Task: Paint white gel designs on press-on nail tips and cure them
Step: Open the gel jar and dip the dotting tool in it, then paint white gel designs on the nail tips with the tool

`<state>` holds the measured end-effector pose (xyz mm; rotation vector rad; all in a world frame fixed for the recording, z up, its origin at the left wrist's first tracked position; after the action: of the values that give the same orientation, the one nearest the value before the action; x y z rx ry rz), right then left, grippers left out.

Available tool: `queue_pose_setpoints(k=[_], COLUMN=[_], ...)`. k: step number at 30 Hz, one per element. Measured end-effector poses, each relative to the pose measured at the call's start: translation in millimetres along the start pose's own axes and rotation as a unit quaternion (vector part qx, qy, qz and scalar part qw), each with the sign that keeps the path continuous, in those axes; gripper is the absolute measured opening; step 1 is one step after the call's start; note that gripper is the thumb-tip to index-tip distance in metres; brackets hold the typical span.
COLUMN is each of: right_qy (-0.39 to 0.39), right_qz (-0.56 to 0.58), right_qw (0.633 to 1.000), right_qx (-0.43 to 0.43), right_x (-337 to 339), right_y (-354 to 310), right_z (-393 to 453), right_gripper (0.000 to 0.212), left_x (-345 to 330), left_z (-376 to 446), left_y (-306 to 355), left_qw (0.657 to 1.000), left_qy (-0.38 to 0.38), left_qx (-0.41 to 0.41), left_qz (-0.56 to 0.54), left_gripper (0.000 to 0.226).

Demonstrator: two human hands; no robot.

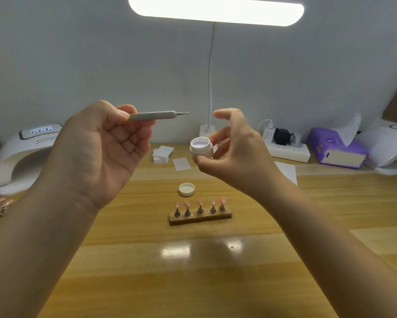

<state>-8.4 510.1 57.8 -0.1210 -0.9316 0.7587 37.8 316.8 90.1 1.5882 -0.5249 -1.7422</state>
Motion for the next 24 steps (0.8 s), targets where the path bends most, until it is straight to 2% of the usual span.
queue_pose_setpoints(k=[5,8,24], right_qy=[-0.081,-0.118,-0.138], right_qz=[0.081,0.12,0.073], right_qw=[0.98,0.961,0.952], right_qx=[-0.161,-0.22,-0.262], right_x=[-23,-42,-61], right_y=[43,63,87], right_z=[-1,-6,-20], right_gripper=[0.083,0.084,0.091], left_x=[0,0,0], left_z=[-1,0,0], left_y=[-1,-3,-8], left_qw=[1.0,1.0,0.999], left_qy=[-0.001,0.001,0.017], left_qx=[0.011,0.015,0.034], left_qz=[-0.01,-0.011,-0.012], left_gripper=[0.025,0.023,0.016])
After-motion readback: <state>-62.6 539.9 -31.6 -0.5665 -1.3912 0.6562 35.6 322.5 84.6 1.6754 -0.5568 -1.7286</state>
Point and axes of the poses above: each hand's wrist, its own z-axis towards the middle knuckle, its own x-axis out of the back of the hand, y = z × x, the point moved 1 cm from there along z, towards the middle knuckle, and after that the axes turned 11 degrees about -z, right-handed, at the moved point
